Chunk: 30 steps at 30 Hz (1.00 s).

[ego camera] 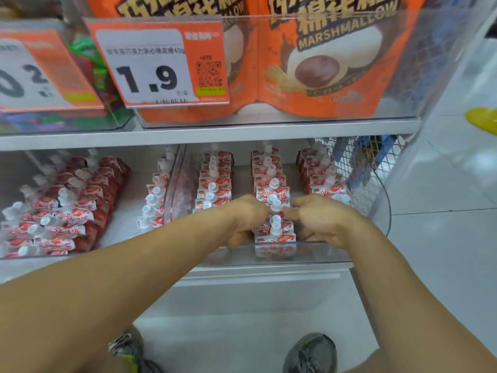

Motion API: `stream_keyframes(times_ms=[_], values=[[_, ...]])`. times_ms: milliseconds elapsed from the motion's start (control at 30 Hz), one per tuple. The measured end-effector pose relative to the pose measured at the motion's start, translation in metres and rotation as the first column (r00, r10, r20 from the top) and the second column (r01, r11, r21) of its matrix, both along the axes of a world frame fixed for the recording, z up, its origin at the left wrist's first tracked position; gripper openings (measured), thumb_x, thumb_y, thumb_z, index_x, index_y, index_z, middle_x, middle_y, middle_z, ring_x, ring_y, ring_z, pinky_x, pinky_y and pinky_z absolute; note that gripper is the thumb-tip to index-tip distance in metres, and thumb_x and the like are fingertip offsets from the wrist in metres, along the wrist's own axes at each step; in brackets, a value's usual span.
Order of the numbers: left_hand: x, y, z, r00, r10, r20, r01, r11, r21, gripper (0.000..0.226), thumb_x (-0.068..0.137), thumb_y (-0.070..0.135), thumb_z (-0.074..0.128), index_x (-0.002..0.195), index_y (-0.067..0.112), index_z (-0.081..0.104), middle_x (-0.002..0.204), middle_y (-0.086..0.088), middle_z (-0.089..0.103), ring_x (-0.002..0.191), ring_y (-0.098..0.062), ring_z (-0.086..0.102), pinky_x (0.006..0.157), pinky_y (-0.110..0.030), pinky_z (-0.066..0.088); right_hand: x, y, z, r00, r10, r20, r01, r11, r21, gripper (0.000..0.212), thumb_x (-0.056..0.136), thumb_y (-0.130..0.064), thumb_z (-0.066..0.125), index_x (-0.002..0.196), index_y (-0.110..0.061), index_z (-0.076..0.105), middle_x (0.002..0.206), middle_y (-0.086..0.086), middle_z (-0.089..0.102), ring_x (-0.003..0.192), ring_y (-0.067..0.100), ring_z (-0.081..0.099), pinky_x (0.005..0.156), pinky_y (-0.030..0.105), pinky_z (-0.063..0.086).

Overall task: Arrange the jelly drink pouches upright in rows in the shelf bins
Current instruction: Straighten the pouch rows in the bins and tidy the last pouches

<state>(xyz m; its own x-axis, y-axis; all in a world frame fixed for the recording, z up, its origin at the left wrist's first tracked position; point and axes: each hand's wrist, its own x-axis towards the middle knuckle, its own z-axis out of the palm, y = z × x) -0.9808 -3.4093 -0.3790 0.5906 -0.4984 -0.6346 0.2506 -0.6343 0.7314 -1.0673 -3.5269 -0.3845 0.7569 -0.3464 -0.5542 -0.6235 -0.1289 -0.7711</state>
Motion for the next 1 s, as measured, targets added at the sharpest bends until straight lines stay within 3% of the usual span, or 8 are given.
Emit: stream_keyframes(times_ms=[100, 233, 367, 500, 633, 733, 867, 1000], values=[[-0.002, 0.002, 0.003, 0.998, -0.034, -0.054, 0.033, 0.999, -0.028, 0.027, 0.098, -0.003, 0.042, 0.079, 0.006, 0.058, 0.059, -0.002, 0.068, 0.048, -0.008, 0.064, 0.049, -0.021, 0.054, 0.001, -0.001, 0.0, 0.999, 0.046, -0.012, -0.047, 0.997, -0.063, 0.017, 0.097, -0.008, 0.051, 0.102, -0.003, 0.067, 0.095, 0.013, 0.07, 0.066, 0.018, 0.063, 0.08, 0.044, 0.058], [0.001, 0.001, -0.003, 0.997, -0.059, -0.047, 0.059, 0.998, -0.012, 0.02, 0.097, -0.002, 0.043, 0.097, 0.004, 0.063, 0.106, -0.014, 0.069, 0.097, -0.025, 0.067, 0.082, -0.037, 0.057, 0.004, -0.002, -0.002, 0.995, 0.084, -0.052, -0.091, 0.986, -0.141, 0.018, 0.094, -0.016, 0.055, 0.104, -0.008, 0.068, 0.102, 0.014, 0.073, 0.093, 0.03, 0.07, 0.091, 0.052, 0.055], [-0.001, 0.004, -0.001, 0.99, -0.106, -0.098, 0.101, 0.993, -0.053, 0.021, 0.098, 0.0, 0.044, 0.095, 0.009, 0.062, 0.106, -0.011, 0.071, 0.09, -0.021, 0.068, 0.072, -0.03, 0.057, 0.002, -0.003, -0.003, 0.997, 0.073, -0.021, -0.073, 0.997, -0.017, 0.021, 0.1, -0.009, 0.05, 0.111, -0.008, 0.068, 0.101, 0.01, 0.076, 0.088, 0.026, 0.073, 0.085, 0.038, 0.059], [-0.002, 0.02, 0.019, 0.975, -0.204, 0.086, 0.204, 0.979, 0.016, 0.015, 0.098, 0.012, 0.047, 0.088, 0.012, 0.059, 0.087, -0.005, 0.062, 0.08, -0.02, 0.06, 0.073, -0.033, 0.056, -0.007, -0.003, 0.007, 0.969, 0.198, -0.145, -0.234, 0.927, -0.293, 0.018, 0.097, -0.023, 0.051, 0.094, -0.019, 0.068, 0.101, 0.005, 0.071, 0.094, 0.024, 0.068, 0.091, 0.042, 0.054], [-0.003, 0.08, 0.031, 0.477, -0.237, 0.846, 0.258, 0.958, 0.123, 0.025, 0.091, 0.023, 0.058, 0.116, 0.02, 0.062, 0.103, 0.004, 0.063, 0.081, -0.007, 0.049, 0.075, -0.017, 0.04, -0.01, 0.018, 0.033, 0.96, -0.062, 0.274, 0.225, 0.752, -0.62, 0.028, 0.097, -0.025, 0.053, 0.121, -0.014, 0.063, 0.109, 0.002, 0.068, 0.099, 0.02, 0.064, 0.09, 0.03, 0.049], [0.001, 0.126, 0.026, 0.212, -0.05, 0.976, 0.118, 0.993, 0.026, 0.04, 0.08, 0.015, 0.069, 0.118, 0.014, 0.059, 0.11, -0.002, 0.056, 0.1, -0.018, 0.05, 0.088, -0.02, 0.034, 0.019, 0.071, 0.039, 0.797, -0.053, 0.601, 0.446, 0.724, -0.527, 0.016, 0.096, -0.022, 0.054, 0.105, -0.012, 0.063, 0.085, -0.001, 0.068, 0.074, 0.016, 0.063, 0.066, 0.029, 0.046], [0.013, 0.146, 0.007, 0.35, -0.126, 0.928, 0.009, 0.991, 0.131, 0.062, 0.078, 0.016, 0.069, 0.136, 0.009, 0.046, 0.121, -0.011, 0.055, 0.105, -0.032, 0.056, 0.087, -0.034, 0.042, 0.081, 0.101, 0.008, 0.957, 0.045, 0.287, 0.082, 0.905, -0.416, 0.041, 0.103, -0.039, 0.04, 0.131, -0.01, 0.048, 0.123, 0.014, 0.061, 0.106, 0.028, 0.059, 0.079, 0.028, 0.039], [0.021, 0.151, 0.005, 0.391, -0.101, 0.915, 0.058, 0.995, 0.085, 0.067, 0.074, 0.019, 0.071, 0.137, 0.016, 0.05, 0.11, -0.007, 0.069, 0.084, -0.025, 0.068, 0.072, -0.026, 0.047, 0.133, 0.081, -0.018, 0.967, -0.081, 0.242, 0.13, 0.973, -0.193, 0.059, 0.104, -0.044, 0.03, 0.153, -0.011, 0.024, 0.155, 0.014, 0.033, 0.135, 0.031, 0.041, 0.104, 0.034, 0.036]])
